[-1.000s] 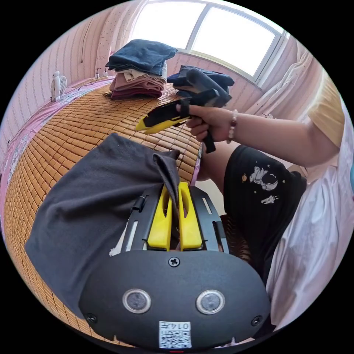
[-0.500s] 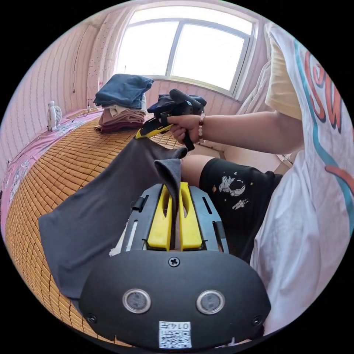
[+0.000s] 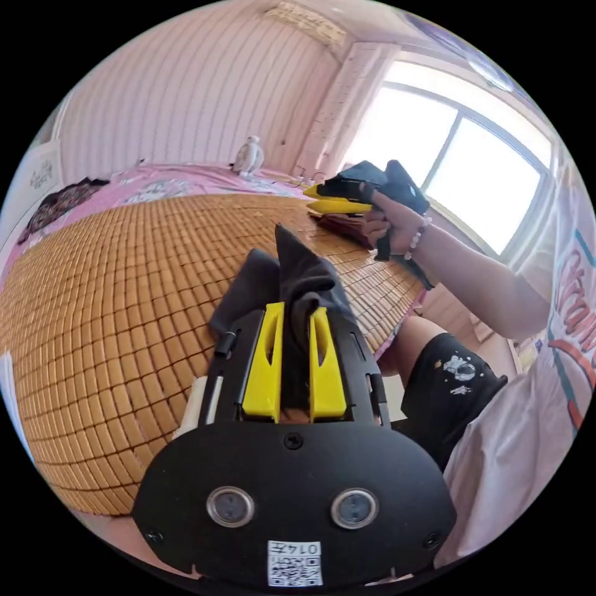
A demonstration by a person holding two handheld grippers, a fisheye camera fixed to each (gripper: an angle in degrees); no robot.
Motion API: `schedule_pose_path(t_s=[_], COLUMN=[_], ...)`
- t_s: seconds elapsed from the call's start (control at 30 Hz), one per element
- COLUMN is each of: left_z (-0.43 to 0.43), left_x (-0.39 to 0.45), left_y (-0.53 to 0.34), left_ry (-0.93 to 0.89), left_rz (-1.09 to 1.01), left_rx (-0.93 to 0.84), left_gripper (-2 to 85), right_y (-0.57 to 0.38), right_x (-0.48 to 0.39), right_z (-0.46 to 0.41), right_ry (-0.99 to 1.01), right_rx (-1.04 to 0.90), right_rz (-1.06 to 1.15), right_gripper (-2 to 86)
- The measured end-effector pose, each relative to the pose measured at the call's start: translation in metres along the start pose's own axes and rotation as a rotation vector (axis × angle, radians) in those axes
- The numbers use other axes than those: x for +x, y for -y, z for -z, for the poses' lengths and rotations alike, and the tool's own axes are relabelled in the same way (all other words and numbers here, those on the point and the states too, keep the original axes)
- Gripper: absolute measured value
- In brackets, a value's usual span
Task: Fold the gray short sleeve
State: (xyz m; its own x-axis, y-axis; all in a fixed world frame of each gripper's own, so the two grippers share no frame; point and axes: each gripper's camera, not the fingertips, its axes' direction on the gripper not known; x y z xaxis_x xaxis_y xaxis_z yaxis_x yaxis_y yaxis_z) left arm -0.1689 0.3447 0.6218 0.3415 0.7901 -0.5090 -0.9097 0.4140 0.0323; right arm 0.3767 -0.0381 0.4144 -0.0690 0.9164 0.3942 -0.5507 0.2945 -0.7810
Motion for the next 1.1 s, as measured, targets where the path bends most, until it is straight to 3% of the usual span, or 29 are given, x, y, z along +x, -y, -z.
schedule_pose_path(t_s=[0.1,0.37,0.6,0.77,0.97,1.1], left_z=[0.008,0.008,-0.004,-0.003,0.011,0.045], left_x=[-0.037,-0.059,-0.058,-0.053,-0.05,-0.039], left_y=[-0.017,-0.035,-0.032,-0.038,-0.05,-0.059], left_ry=[0.033,0.026,0.044,0.154,0.119,0.109], left_rz=[0.169,0.285,0.289,0.287,0.283,0.235], left_rx=[-0.02,-0.059,-0.123,-0.136,-0.167,-0.127], left_gripper=[9.7,11.5,13.2,7.1,2.7,1.4], right_y=[-0.004,-0.034,-0.049,-0.058,-0.074,-0.085], right_x=[-0.001,0.015,0.011,0.027,0.029,0.033], right_z=[-0.053,-0.117,-0.162,-0.174,-0.169,-0.135], right_ry=[-0.102,-0.348,-0.367,-0.271,-0.235,-0.123], right_rx=[-0.104,-0.259,-0.271,-0.283,-0.345,-0.273], right_rz=[0.066,0.23,0.342,0.296,0.399,0.347], right_gripper=[10.3,11.2,12.7,10.3,3.5,2.5])
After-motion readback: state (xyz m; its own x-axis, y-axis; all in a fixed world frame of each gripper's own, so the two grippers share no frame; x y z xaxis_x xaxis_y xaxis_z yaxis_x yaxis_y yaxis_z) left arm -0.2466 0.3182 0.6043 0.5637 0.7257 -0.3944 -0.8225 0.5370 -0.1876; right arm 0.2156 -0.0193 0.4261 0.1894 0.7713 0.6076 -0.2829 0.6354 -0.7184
